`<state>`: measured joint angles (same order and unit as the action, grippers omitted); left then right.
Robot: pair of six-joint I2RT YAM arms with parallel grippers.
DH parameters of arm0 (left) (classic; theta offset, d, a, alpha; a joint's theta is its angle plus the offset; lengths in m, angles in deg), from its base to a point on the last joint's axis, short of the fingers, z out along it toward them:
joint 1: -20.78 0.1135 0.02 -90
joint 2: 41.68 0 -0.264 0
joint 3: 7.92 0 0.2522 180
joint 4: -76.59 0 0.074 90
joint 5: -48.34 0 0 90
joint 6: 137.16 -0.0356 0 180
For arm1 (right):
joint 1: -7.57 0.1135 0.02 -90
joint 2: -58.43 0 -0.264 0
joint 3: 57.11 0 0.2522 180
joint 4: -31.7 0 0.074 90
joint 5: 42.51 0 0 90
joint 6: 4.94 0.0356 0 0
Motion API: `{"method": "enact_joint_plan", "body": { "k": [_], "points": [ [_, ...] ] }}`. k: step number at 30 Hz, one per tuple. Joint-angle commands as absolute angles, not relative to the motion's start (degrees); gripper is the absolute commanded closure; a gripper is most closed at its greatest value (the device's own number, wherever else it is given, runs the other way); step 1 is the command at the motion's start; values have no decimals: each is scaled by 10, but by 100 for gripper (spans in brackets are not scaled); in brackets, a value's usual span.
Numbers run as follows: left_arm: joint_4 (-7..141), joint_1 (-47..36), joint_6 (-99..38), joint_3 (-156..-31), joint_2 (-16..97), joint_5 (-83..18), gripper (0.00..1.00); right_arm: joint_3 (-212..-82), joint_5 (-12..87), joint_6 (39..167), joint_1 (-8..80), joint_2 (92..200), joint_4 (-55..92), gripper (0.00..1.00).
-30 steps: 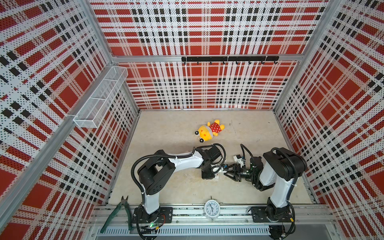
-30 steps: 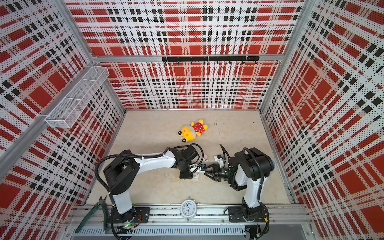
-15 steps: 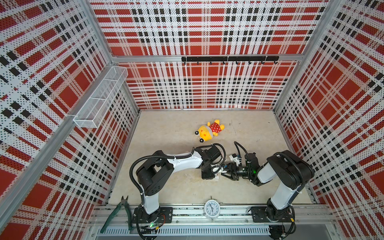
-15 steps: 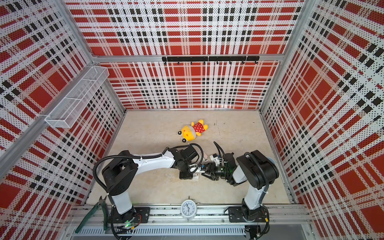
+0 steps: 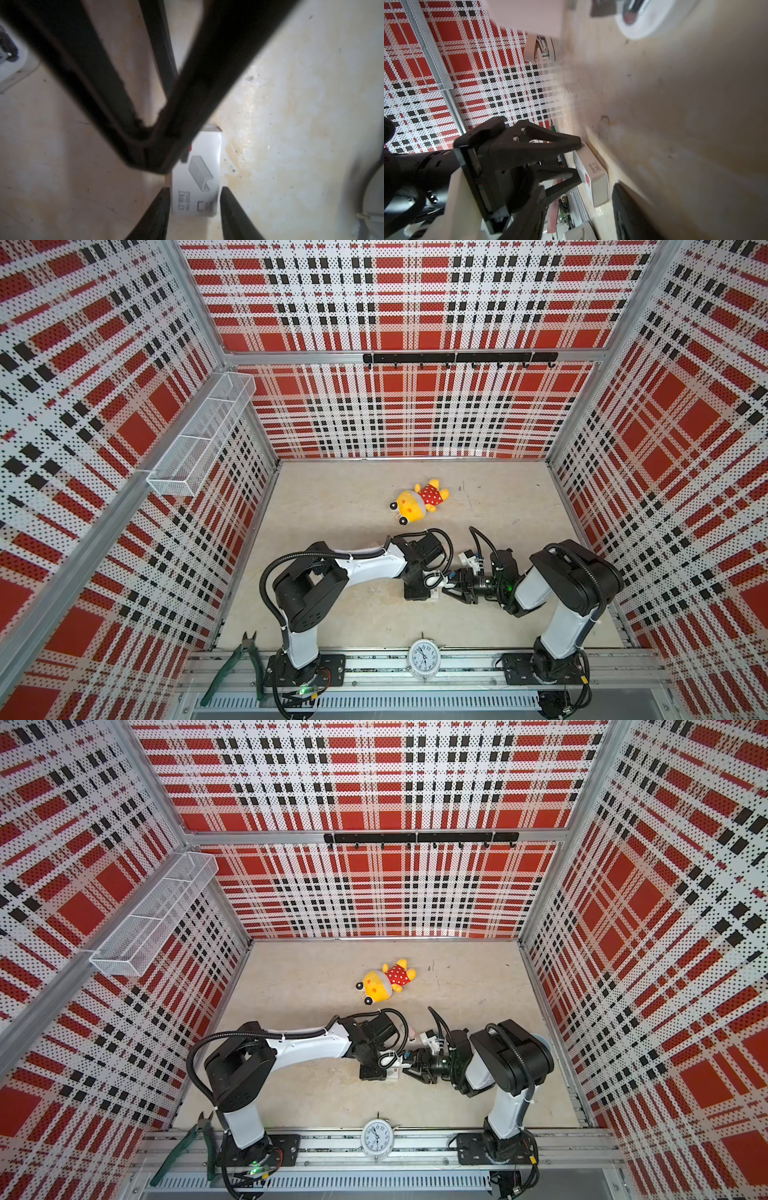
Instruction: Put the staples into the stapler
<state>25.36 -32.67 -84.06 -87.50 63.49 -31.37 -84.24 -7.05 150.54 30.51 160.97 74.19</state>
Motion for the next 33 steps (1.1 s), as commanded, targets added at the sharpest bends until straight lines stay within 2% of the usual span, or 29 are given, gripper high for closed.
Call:
{"method": "enact_joint_plan", "body": {
  "k": [1,5,15,25,33],
  "points": [
    [255,-332,-840,-879,636,-310,53,-833,-54,1511,314,1602,715,45],
    [262,-330,-827,-878,633,-308,52,-836,-52,1513,318,1603,713,46],
    [276,-312,-806,-865,610,-287,33,-834,-54,1527,319,1613,737,46],
    [283,-310,-780,-868,619,-280,35,-823,-65,1567,319,1627,806,49],
    [289,-333,-752,-858,621,-305,37,-829,-66,1547,319,1597,746,49]
  ]
}}
